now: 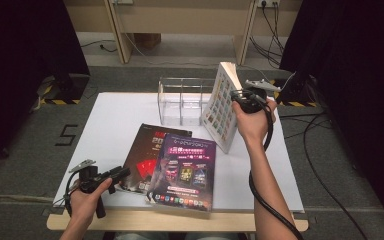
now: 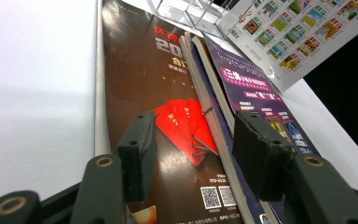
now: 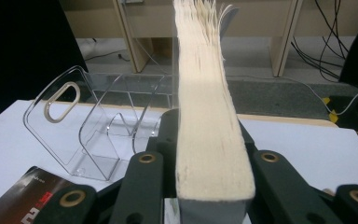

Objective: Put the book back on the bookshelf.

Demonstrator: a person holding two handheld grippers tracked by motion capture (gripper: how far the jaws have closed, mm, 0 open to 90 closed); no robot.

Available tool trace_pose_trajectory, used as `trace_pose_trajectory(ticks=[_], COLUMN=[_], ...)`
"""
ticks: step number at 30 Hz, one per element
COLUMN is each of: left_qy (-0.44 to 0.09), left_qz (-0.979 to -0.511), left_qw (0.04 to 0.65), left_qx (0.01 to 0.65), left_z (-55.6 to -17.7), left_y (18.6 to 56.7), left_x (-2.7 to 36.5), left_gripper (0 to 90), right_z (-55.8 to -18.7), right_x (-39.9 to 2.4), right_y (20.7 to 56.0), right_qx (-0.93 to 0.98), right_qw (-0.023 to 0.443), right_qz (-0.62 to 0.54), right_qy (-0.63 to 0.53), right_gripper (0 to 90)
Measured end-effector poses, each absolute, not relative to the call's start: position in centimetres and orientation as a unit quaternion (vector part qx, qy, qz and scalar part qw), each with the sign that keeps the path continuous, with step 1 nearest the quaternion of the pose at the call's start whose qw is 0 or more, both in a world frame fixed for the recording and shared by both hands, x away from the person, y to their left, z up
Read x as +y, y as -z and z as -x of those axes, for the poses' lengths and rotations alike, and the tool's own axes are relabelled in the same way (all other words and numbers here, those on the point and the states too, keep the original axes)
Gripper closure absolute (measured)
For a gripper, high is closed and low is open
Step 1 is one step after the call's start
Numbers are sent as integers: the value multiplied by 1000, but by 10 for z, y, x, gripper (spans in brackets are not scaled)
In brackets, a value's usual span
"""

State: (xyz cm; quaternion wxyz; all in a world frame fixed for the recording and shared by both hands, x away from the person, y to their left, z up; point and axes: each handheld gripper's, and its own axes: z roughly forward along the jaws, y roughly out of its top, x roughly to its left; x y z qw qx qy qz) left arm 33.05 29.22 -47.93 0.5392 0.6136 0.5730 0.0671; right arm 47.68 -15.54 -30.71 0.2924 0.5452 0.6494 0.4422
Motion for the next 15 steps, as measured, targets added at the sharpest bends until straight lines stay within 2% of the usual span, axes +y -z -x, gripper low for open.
trace_pose_trajectory(ticks=[15], left_qy=[-66], left_qz=[-610], left_qw=[540], left_qx=[576], left_z=[-331], left_y=[481], left_x=[294], left_gripper=[481], right_z=[-481], right_x=[-148], right_y=[301], right_qx=[642], right_qw=[289], right_qz=[-545], right_qy=[-456], right_gripper=[744])
